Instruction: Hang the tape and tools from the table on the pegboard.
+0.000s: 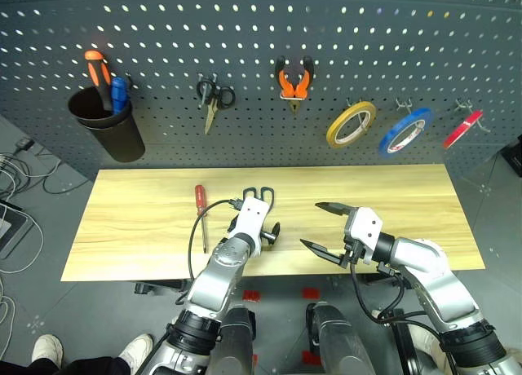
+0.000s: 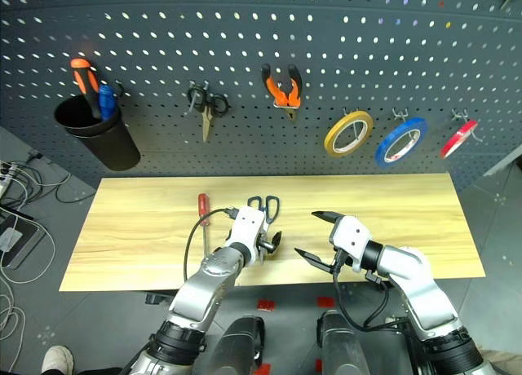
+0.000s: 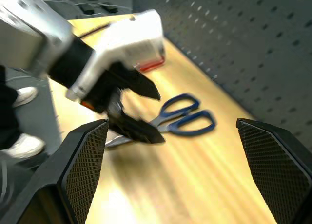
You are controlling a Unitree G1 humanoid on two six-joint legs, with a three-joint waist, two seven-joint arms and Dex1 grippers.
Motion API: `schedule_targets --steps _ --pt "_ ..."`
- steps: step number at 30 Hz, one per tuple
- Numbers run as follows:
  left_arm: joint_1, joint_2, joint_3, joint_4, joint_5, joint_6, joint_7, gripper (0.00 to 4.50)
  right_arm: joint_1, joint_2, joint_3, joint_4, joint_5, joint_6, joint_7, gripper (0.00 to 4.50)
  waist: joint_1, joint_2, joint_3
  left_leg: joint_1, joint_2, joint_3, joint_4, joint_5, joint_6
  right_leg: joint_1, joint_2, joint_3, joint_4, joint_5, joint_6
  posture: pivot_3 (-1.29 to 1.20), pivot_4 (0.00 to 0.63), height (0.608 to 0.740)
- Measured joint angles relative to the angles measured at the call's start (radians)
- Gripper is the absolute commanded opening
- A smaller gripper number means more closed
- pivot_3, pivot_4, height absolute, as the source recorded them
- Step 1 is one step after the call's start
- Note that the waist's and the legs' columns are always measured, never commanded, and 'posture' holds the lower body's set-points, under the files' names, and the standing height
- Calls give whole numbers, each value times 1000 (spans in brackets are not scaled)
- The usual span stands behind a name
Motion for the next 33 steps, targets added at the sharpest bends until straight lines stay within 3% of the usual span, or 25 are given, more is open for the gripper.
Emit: schedule_targets --steps 11,16,25,33 --pt "-24 -20 -32 -51 86 112 46 4500 -55 26 7 48 -1 -4 11 4488 -5 1 49 1 0 1 0 0 0 0 -1 0 1 0 0 5 464 740" --pt "-16 -19 -26 -93 105 156 66 3369 -55 37 6 62 -2 -4 5 4500 -6 2 60 0 1 1 0 0 0 0 -1 0 1 0 0 19 468 740" --pt "2 -15 -9 -117 117 169 83 531 -80 64 9 73 -5 -4 -4 4500 -6 1 72 0 1 0 0 0 -1 0 -1 0 0 0 0 29 472 740" --pt "-4 14 -8 -116 118 158 62 534 -83 71 9 99 -5 -5 -4 4500 -3 2 75 1 1 0 -1 0 -1 -1 -1 0 0 0 1 49 416 740"
